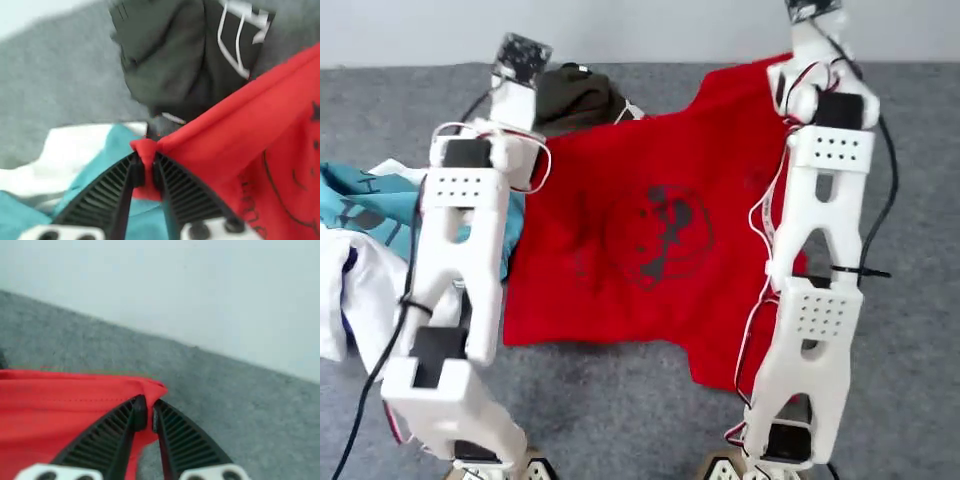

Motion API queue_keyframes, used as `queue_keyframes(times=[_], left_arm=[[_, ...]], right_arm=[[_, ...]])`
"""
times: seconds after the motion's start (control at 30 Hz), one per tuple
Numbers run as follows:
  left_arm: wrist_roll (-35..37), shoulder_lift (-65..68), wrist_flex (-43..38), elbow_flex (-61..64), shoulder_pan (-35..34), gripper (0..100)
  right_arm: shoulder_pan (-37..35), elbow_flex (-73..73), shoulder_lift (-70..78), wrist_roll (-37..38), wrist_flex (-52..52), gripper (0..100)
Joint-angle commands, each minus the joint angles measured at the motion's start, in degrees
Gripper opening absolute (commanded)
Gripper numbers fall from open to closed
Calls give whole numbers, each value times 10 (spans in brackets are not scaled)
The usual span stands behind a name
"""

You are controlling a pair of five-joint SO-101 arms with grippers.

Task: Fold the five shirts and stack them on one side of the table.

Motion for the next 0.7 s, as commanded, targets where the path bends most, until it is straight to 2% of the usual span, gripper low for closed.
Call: queue_keyframes(times=[0.0,0.1,0.23,0.47,0.57,0.67], left_arm=[[-8,31,-9,-34,-8,14],[-9,58,6,-48,-8,14],[-9,62,91,-94,-12,14],[-10,64,322,-244,-41,14],[-27,68,416,-266,-39,14],[-31,60,411,-240,-42,14]], right_arm=[[-5,-11,15,-5,-25,10],[-5,-11,30,-6,-17,10],[-1,-22,10,-5,61,10],[2,-131,-61,27,301,10],[6,-174,-80,40,409,10],[32,-162,-108,39,404,10]])
